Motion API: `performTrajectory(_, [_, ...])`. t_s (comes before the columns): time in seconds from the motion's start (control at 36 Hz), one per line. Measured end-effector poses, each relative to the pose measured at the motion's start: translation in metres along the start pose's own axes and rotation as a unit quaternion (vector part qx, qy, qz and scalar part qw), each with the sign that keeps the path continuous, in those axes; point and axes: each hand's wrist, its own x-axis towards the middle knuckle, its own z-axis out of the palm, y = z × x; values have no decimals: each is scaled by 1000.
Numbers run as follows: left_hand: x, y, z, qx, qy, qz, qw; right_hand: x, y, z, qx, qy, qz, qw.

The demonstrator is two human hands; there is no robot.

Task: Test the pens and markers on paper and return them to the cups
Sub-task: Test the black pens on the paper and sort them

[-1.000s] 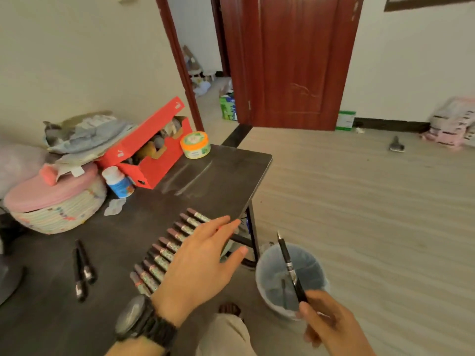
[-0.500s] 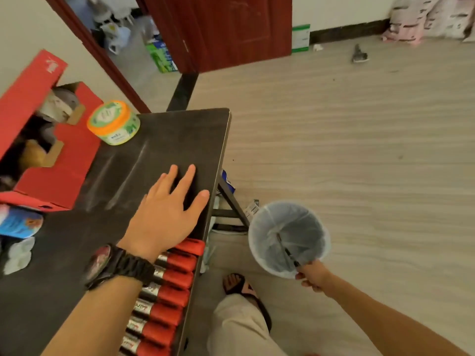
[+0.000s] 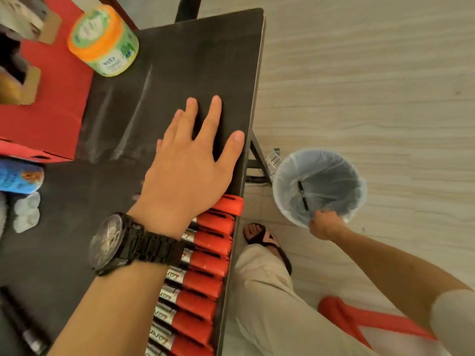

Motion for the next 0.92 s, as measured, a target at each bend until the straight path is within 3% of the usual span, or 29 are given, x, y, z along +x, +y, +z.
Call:
performTrajectory(0.31, [0, 4, -9, -40, -25, -11, 999, -31, 7, -31, -1, 18, -71, 997])
performTrajectory(0.53, [-68, 12, -38, -77, 63, -8, 995, -102, 19, -83, 96, 96, -176, 975])
performTrajectory(0.64, [-143, 4, -49, -94, 118, -21, 988, -173, 10, -103, 202, 173, -223, 938])
performTrajectory(0.72, [-207, -15, -51, -107, 158, -53, 980, -237, -9, -112, 283, 222, -286, 888])
performTrajectory(0.81, [-277, -37, -45, -130, 202, -106, 965, -303, -38, -115, 347, 222, -368, 834])
performTrajectory(0.92, [-368, -65, -19, -171, 253, -228, 925, -364, -85, -102, 344, 202, -490, 775])
